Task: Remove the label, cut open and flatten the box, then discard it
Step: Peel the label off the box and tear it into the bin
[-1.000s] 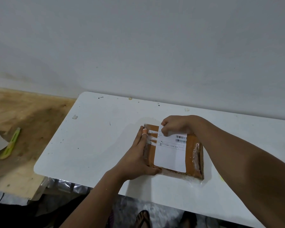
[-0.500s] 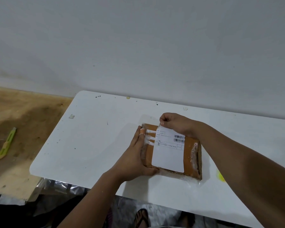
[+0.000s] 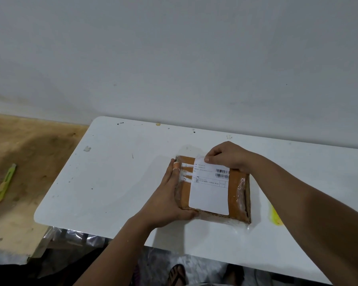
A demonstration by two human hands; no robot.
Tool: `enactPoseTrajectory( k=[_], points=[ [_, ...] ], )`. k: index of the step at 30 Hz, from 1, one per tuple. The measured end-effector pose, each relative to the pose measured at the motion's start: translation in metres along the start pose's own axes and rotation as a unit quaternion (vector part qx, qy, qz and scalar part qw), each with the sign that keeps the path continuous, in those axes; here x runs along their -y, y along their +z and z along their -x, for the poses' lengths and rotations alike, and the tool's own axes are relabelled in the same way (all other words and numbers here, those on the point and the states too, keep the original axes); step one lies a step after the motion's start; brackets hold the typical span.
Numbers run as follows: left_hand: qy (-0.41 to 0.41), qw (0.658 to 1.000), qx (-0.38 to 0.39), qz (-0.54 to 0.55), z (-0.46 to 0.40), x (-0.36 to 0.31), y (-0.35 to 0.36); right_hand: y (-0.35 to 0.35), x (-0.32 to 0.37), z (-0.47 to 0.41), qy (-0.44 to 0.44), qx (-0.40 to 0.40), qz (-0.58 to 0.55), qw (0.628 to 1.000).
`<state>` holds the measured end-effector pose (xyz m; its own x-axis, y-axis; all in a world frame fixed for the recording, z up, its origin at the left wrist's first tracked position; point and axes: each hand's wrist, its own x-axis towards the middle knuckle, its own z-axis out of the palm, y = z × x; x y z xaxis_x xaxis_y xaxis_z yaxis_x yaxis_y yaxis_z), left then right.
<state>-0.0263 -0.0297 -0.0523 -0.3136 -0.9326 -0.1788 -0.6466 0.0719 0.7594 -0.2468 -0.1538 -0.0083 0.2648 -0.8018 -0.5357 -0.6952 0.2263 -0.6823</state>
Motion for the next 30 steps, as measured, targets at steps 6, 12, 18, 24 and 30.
enactPoseTrajectory(
  k=[6,12,18,24,30],
  points=[
    [0.003,1.000,-0.009,0.000,0.000,0.000,0.001,0.006,-0.005,0.002,-0.049,-0.046,-0.019,0.998],
    [0.005,1.000,-0.017,-0.001,0.000,0.002,0.003,0.019,-0.020,0.013,-0.155,-0.126,0.013,0.980],
    [-0.002,1.000,-0.014,0.012,0.000,-0.001,0.003,0.021,-0.017,0.016,-0.122,-0.152,0.185,0.963],
    [-0.010,0.999,-0.013,0.028,0.001,-0.002,0.003,0.023,-0.024,0.029,-0.096,-0.275,0.223,0.931],
    [-0.004,0.999,-0.019,0.042,0.002,-0.003,0.004,0.035,-0.028,0.035,-0.099,-0.266,0.171,0.944]
  ],
)
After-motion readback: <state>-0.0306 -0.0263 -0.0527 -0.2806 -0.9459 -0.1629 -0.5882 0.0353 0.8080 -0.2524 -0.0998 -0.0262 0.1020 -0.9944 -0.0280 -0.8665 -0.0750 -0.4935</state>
